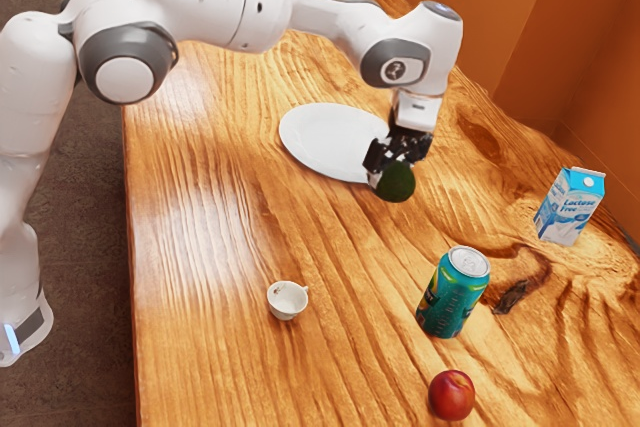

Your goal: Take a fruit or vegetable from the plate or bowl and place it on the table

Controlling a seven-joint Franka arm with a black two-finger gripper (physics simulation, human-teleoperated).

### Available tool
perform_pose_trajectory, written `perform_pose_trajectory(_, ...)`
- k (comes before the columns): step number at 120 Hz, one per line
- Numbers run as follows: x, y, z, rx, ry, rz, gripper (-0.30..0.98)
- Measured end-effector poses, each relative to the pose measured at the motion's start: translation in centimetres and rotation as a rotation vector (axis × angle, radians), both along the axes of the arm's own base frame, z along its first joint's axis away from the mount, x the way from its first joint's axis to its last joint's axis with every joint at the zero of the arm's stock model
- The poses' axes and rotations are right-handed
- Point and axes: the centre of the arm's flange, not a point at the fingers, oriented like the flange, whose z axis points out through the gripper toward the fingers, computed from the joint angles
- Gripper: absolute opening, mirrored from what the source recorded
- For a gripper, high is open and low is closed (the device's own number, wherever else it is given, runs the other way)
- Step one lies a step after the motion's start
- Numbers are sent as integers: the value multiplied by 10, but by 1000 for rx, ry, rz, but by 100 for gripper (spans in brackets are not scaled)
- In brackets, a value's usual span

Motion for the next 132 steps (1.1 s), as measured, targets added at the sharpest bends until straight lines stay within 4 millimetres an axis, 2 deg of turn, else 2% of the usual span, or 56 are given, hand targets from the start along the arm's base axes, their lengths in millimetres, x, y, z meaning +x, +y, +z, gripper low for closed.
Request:
perform_pose_trajectory(14,0,-12,-4,2,8,-6,17)
perform_pose_trajectory(111,-2,-27,-10,12,35,11,19)
perform_pose_trajectory(121,-4,-34,-11,10,58,1,42)
perform_pose_trajectory(132,-8,-35,-11,11,88,9,51)
